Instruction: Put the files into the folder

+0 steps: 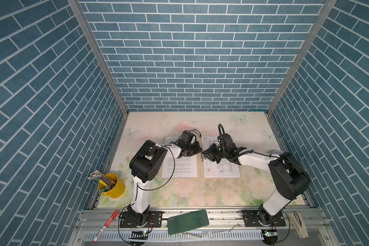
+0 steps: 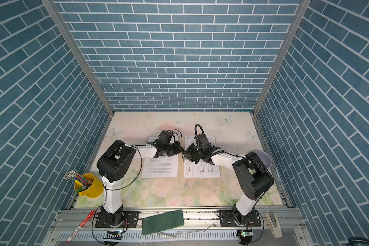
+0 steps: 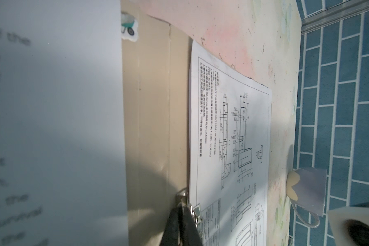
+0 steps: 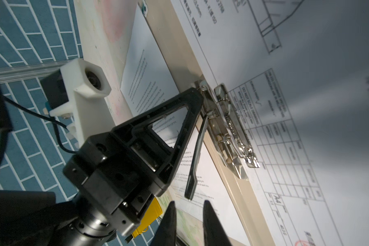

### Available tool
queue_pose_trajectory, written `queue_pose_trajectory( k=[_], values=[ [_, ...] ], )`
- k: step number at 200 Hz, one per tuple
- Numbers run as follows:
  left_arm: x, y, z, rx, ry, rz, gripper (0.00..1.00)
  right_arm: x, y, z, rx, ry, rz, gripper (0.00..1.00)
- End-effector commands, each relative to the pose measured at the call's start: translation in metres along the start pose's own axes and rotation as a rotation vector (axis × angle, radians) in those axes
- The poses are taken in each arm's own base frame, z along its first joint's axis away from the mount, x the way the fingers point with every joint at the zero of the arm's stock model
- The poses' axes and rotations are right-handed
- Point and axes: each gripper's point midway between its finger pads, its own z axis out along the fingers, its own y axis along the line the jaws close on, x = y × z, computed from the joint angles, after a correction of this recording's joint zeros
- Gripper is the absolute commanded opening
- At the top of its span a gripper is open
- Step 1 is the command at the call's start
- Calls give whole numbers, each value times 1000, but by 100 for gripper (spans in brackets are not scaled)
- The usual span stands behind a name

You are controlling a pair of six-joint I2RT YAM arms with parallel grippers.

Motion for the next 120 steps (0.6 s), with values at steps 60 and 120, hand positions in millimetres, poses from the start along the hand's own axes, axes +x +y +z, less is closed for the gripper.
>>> queue_pose_trajectory(
  k=[60,120],
  values=[
    [9,16,3,-44,10,4,9,-2,15,9,-31,15,23,21],
    [9,20,3,-50,11,0,9,-2,12,11,-28,19,26,18]
  ],
)
